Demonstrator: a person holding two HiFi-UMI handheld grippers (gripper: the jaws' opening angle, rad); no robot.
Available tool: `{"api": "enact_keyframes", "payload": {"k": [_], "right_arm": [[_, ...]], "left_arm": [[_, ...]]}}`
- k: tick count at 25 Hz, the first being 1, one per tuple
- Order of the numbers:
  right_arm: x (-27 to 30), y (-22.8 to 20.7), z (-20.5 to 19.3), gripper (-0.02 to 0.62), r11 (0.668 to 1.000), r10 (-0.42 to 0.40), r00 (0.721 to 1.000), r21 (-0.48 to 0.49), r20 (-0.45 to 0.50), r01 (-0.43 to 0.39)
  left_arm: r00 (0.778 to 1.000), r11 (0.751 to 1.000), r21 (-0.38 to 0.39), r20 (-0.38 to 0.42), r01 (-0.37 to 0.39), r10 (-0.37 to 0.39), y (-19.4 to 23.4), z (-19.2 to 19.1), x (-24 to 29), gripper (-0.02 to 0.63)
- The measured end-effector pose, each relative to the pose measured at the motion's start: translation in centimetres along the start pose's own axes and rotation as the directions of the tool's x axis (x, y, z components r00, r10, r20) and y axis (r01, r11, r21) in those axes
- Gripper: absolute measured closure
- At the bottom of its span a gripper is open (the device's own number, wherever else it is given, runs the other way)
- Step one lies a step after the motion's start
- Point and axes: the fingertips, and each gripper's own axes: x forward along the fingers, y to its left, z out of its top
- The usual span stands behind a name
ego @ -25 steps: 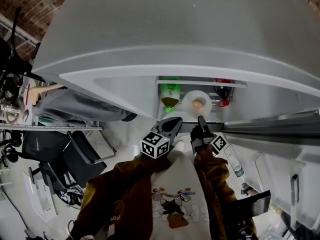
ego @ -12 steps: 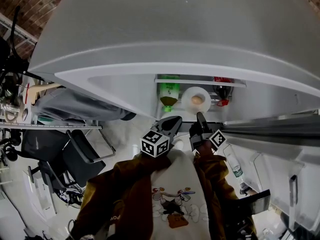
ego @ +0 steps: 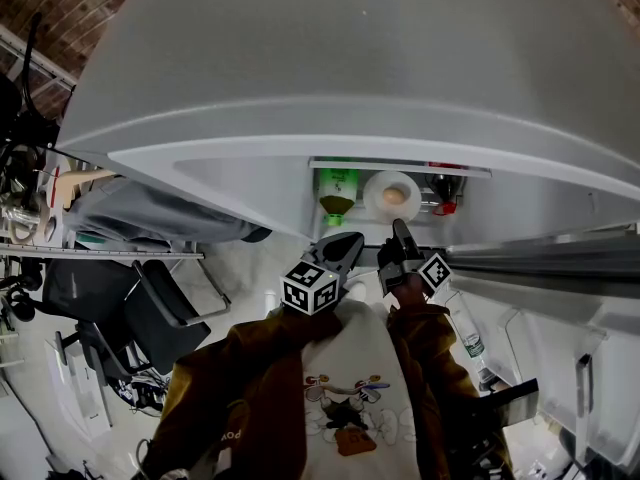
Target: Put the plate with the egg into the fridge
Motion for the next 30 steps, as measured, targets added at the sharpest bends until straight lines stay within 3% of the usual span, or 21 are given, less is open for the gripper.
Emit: {"api": "enact_keyframes", "payload": {"k": [30], "right_arm": [[3.8, -1.1, 1.7, 0.569, 0.998, -0.060, 0.998, 0.011, 0.017, 0.059]], "left_arm": [[1.000, 1.000, -0.002, 0.009, -0.018, 0.018, 0.8, 0.3, 0.0, 0.600]]}}
